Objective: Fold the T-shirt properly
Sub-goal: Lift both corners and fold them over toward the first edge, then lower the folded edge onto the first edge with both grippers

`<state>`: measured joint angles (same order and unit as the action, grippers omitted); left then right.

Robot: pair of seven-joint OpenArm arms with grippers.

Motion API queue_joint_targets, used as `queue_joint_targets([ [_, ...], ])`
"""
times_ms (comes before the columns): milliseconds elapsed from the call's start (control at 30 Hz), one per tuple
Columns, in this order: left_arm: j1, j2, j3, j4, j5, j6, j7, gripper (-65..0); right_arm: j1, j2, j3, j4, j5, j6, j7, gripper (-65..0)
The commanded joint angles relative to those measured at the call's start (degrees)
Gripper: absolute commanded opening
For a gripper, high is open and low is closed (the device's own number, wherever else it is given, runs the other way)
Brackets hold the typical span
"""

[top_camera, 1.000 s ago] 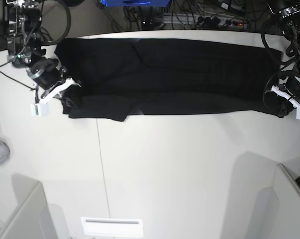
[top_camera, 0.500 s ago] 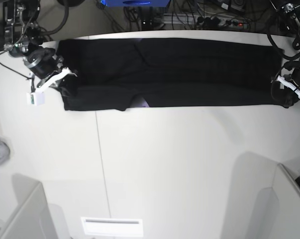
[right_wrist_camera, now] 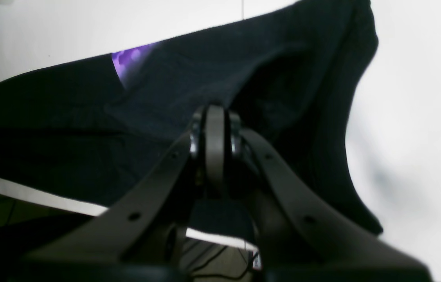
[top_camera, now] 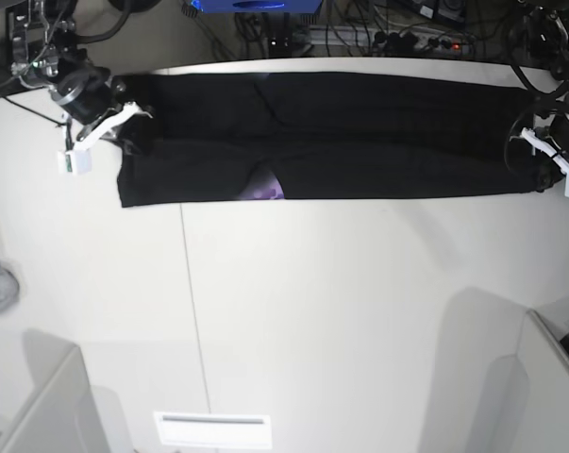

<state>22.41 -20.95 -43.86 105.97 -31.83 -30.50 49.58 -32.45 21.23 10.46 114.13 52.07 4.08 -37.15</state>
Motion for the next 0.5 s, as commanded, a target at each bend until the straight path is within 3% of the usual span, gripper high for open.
queue_joint_targets([
  [0,0.4,-1.1,-0.6,1.1,-0.5,-0.1,-1.3,-65.0,-0.1,0.7,0.4,1.1,0.5,0.5,1.1,-65.0],
  [267,3.8,-1.0,-0.5,0.8,-0.3,-0.1,-1.5,-65.0,-1.6,0.6,0.0,0.4,0.0,0.5,1.1,-65.0],
  [467,4.8,-0.7,0.0,0.7,-0.3,0.1,-1.5,-65.0,-1.6,-1.6,-0.1,-3.6,-0.2,0.5,1.1,-65.0],
])
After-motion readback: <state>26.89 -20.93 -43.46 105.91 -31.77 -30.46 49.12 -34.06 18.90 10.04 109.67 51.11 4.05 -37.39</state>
